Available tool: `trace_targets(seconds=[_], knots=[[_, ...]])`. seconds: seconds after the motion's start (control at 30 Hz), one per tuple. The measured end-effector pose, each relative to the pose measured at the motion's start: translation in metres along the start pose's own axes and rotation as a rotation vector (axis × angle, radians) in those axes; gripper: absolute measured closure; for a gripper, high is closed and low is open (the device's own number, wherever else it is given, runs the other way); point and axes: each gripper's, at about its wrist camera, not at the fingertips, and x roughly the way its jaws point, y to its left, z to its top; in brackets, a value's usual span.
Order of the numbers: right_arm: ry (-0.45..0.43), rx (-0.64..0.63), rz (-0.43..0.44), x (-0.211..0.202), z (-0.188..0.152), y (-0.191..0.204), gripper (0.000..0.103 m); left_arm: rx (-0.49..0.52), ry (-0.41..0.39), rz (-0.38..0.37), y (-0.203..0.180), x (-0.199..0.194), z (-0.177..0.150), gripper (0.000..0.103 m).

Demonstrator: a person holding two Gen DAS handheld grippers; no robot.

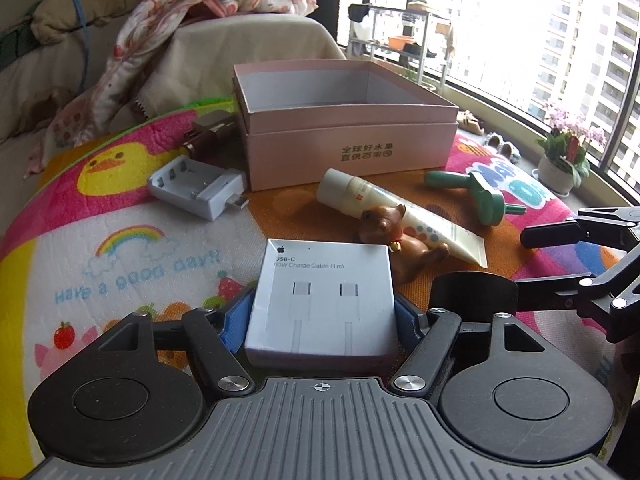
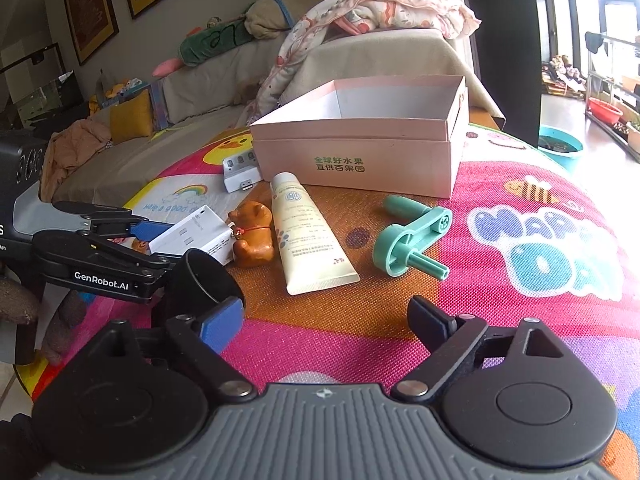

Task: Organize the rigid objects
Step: 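Lift the cable box with the left gripper while the right gripper grasps the black cup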

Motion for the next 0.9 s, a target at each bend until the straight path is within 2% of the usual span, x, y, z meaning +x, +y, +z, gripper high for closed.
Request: trace_targets(seconds=[0.1,0.17,0.2,0.23,0.37,0.47,0.57,0.67,0.77,0.9], knots=[[0.029,-0.009,0.004,0.002,0.003,0.001,0.011,-0.016,-0.024,-0.002,0.002,-0.002,-0.003,0.028],[0.063,-0.069,-0.001,0.006,0.005,0.008,0.006,-0.057,-0.025,-0.011,0.007,-0.008,-0.005,0.028],[0.086,-0.114,0.0,0.008,0.004,0.014,0.0,-0.073,-0.025,-0.01,0.009,-0.012,-0.007,0.028],[0.095,-0.156,-0.024,0.009,0.002,0.021,0.0,-0.086,-0.023,-0.002,0.011,-0.017,-0.01,0.028],[0.125,-0.237,-0.06,0.004,-0.003,0.039,0.004,-0.136,-0.033,0.091,0.023,-0.04,-0.03,0.028],[0.086,-0.271,-0.013,-0.013,-0.004,0.051,0.007,-0.24,-0.07,0.142,0.043,-0.055,-0.045,0.028],[0.077,-0.326,0.058,-0.017,-0.001,0.071,0.007,-0.338,-0.128,0.102,0.058,-0.061,-0.054,0.028],[0.1,-0.361,0.091,-0.003,-0.001,0.09,0.007,-0.306,-0.121,0.132,0.051,-0.059,-0.051,0.028],[0.123,-0.399,0.048,0.01,-0.001,0.098,0.007,-0.272,-0.112,0.156,0.045,-0.057,-0.05,0.028],[0.099,-0.475,-0.124,0.01,-0.003,0.088,0.009,-0.275,-0.12,0.162,0.044,-0.056,-0.052,0.028]])
